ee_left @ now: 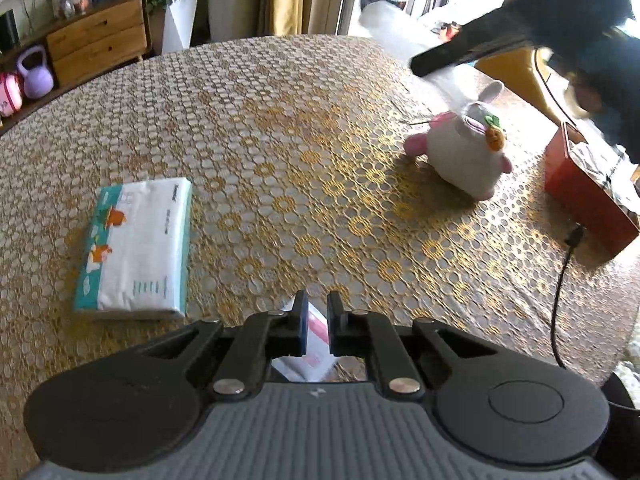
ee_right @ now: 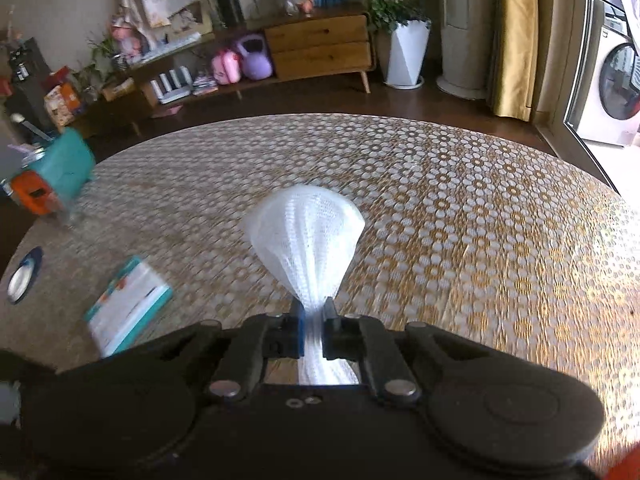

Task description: Organize soft objects

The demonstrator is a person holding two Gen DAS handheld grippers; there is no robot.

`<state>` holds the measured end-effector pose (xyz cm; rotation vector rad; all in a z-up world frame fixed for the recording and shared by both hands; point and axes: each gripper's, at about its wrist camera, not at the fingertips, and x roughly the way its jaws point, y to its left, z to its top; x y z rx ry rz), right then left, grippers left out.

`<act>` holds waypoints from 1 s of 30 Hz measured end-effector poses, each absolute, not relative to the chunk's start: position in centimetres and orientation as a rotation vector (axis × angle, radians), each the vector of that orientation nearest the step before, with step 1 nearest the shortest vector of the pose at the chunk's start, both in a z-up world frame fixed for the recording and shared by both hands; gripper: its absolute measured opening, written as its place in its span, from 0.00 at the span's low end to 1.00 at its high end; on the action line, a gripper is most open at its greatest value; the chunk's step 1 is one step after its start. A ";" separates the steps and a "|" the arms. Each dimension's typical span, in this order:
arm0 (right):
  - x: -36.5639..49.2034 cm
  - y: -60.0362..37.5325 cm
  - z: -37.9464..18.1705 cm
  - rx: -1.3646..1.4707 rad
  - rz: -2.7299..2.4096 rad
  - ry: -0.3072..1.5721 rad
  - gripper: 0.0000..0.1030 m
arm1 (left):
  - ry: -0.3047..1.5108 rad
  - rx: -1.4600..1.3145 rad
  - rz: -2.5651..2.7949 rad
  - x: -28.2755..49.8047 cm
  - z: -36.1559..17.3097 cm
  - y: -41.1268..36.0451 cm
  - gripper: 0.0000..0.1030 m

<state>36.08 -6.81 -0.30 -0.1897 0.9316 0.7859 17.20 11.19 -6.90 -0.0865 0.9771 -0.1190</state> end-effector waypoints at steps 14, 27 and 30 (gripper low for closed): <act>28.4 -11.8 0.9 -0.135 0.830 0.913 0.06 | 0.975 -0.086 -0.039 11.7 -3.5 10.4 0.09; 23.0 -14.8 -0.6 -0.080 0.855 0.931 0.06 | 0.962 -0.062 -0.060 10.3 -4.4 8.9 0.32; 22.3 -15.3 -0.9 -0.065 0.852 0.931 0.06 | 0.940 -0.056 -0.051 10.5 -4.7 8.7 0.81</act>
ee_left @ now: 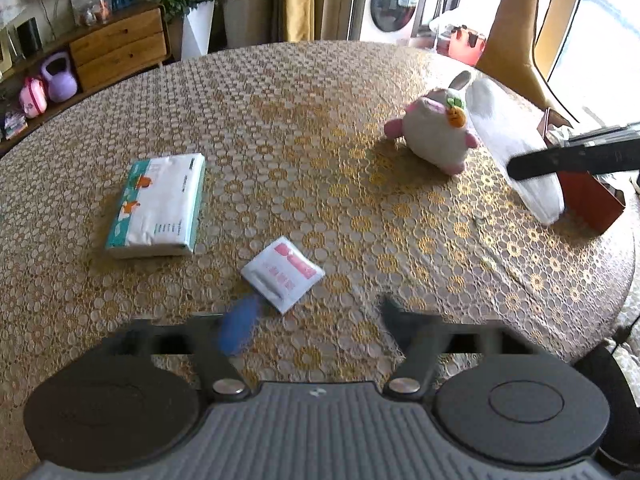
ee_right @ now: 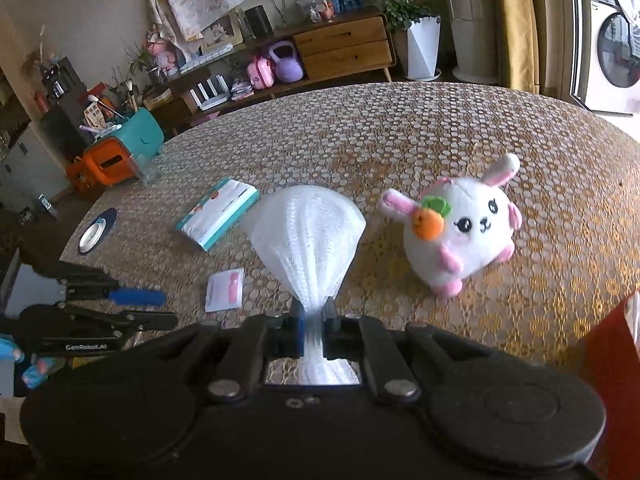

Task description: Organize soft objects

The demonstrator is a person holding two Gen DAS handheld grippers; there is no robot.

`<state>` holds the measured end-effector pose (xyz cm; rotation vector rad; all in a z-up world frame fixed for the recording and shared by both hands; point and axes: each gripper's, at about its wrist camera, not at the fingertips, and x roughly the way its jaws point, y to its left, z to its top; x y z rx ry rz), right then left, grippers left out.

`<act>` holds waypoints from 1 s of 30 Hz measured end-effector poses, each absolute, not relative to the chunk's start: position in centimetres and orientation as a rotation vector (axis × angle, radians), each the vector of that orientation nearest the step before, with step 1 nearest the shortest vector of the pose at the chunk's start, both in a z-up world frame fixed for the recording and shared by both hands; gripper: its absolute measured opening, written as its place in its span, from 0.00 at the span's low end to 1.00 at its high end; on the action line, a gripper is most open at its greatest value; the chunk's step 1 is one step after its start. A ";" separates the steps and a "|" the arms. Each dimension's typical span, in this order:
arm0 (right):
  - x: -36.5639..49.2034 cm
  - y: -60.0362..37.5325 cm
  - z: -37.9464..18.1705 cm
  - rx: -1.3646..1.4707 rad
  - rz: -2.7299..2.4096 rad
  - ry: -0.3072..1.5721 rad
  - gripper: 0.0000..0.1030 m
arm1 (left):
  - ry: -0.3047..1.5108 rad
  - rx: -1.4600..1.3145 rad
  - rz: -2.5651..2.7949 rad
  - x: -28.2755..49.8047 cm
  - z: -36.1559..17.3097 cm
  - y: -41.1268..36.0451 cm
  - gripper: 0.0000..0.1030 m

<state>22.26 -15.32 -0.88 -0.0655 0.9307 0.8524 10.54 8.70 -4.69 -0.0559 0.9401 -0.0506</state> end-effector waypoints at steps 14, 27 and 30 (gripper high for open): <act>21.9 -15.8 -2.9 -0.040 0.829 0.964 0.06 | 0.960 -0.176 0.139 15.1 -8.9 9.8 0.81; 22.0 -15.8 -3.4 -0.025 0.832 0.974 0.06 | 1.000 -0.262 0.370 18.0 -10.6 9.6 0.81; 22.0 -15.9 -3.4 -0.022 0.834 0.971 0.06 | 1.002 -0.243 0.402 18.2 -10.6 9.1 0.76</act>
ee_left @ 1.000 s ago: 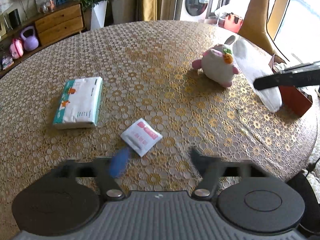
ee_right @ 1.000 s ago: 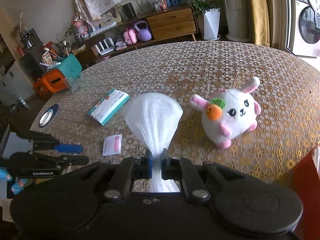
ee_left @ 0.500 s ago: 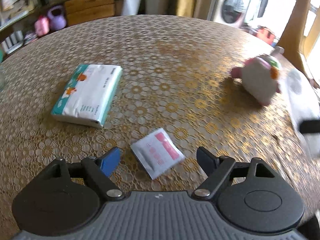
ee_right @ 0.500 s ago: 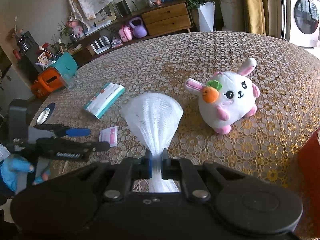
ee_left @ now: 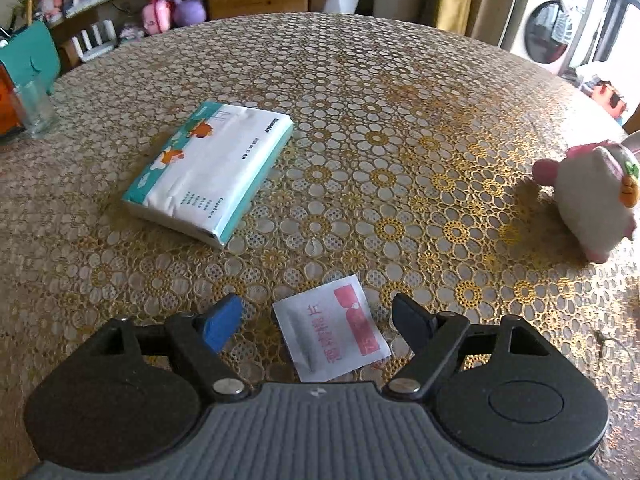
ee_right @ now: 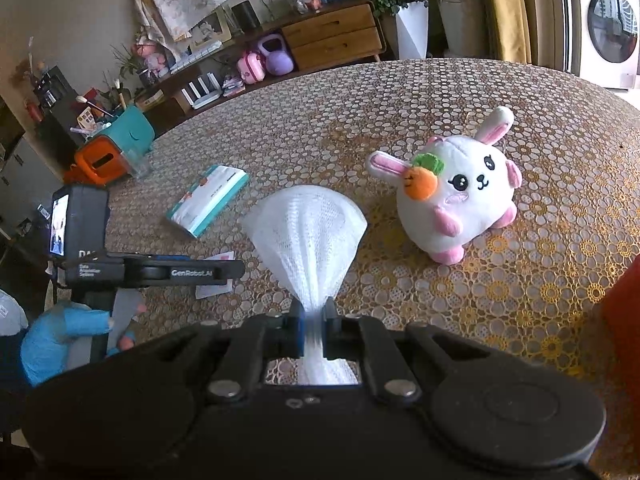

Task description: Organize soft objects

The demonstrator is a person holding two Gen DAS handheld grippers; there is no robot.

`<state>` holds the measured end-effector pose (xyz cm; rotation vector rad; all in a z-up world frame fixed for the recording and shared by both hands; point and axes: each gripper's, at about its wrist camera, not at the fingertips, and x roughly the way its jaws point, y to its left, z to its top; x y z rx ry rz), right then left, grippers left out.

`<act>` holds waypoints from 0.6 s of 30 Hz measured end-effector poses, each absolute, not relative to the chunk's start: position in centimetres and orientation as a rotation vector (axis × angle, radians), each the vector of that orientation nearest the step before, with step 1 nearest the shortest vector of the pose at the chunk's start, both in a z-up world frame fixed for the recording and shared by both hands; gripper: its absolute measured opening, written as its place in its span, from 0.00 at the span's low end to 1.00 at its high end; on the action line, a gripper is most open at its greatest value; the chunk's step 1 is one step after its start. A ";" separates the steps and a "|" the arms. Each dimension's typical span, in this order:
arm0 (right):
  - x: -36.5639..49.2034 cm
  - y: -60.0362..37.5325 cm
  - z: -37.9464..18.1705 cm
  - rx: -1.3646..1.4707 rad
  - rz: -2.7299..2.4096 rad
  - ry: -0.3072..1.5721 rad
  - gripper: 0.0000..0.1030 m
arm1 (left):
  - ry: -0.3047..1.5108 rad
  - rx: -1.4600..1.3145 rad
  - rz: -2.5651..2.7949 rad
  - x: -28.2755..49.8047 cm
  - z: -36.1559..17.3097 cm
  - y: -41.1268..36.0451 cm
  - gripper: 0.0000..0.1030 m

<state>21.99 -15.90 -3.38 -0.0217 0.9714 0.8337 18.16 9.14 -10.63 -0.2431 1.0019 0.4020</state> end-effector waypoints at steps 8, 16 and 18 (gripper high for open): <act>21.8 -16.6 -3.4 -0.015 0.831 0.968 0.06 | 0.969 -0.215 0.400 18.0 -10.3 8.6 0.41; 21.4 -17.8 -3.5 -0.002 0.812 0.968 0.06 | 0.950 -0.245 0.364 17.9 -9.9 8.8 0.32; 21.3 -18.2 -3.4 0.002 0.805 0.965 0.06 | 0.942 -0.253 0.351 17.7 -9.4 8.6 0.32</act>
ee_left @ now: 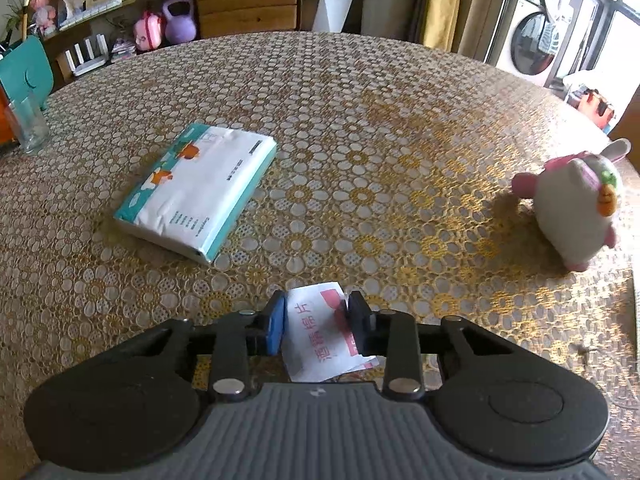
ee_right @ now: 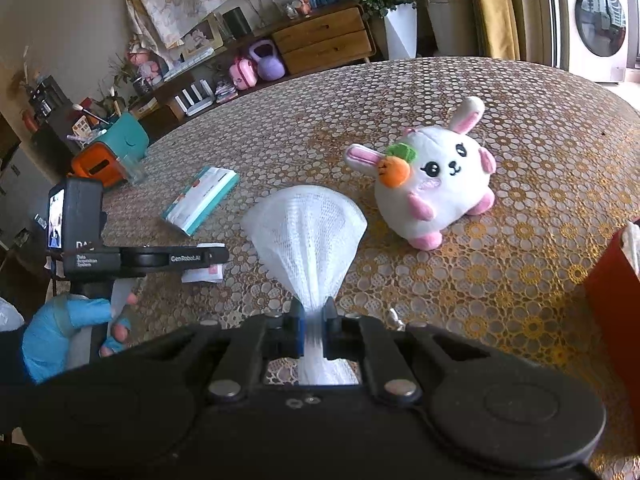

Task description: Organize soft objects

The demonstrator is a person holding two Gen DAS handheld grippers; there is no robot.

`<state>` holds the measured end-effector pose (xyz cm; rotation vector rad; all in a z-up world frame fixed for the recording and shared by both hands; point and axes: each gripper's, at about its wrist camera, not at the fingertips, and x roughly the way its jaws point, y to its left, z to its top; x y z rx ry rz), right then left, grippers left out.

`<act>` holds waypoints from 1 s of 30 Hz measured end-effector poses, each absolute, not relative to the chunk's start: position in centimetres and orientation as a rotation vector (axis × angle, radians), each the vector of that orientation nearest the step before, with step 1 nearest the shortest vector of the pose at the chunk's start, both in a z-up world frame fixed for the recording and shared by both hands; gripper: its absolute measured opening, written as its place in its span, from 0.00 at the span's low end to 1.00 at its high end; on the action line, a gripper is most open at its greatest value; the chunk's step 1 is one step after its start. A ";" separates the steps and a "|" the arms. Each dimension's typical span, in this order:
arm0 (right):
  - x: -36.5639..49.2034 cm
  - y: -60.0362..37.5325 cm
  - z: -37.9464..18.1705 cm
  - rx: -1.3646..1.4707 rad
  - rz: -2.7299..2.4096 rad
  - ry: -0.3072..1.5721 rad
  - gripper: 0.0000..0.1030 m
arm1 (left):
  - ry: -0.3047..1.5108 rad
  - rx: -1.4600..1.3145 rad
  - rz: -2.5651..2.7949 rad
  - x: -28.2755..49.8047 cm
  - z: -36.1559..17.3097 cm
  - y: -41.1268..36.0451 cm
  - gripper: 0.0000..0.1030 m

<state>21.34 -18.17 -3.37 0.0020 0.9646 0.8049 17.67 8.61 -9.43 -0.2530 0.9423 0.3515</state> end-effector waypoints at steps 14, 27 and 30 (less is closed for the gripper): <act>19.6 -22.1 -1.1 0.028 0.759 0.907 0.06 | 0.905 -0.274 0.156 16.6 -4.4 4.2 0.32; 18.6 -28.4 2.7 0.085 0.654 0.813 0.06 | 0.881 -0.202 -0.140 18.1 1.9 -5.5 0.32; 19.1 -30.3 3.5 0.104 0.613 0.791 0.06 | 0.860 -0.174 -0.195 18.8 3.1 -8.0 0.32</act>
